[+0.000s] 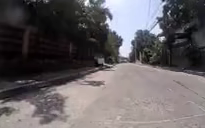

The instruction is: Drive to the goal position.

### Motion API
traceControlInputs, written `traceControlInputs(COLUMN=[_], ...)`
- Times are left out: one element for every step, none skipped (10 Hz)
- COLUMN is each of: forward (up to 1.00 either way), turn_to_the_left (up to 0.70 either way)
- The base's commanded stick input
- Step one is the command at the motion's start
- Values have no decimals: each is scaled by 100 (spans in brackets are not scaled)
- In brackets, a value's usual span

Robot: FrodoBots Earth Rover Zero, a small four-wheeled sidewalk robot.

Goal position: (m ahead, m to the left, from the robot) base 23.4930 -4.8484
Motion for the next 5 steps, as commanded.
traceControlInputs(forward=[100, 100, 100, 100, 100], turn_to_the_left=[-40, -40, -40, -40, -40])
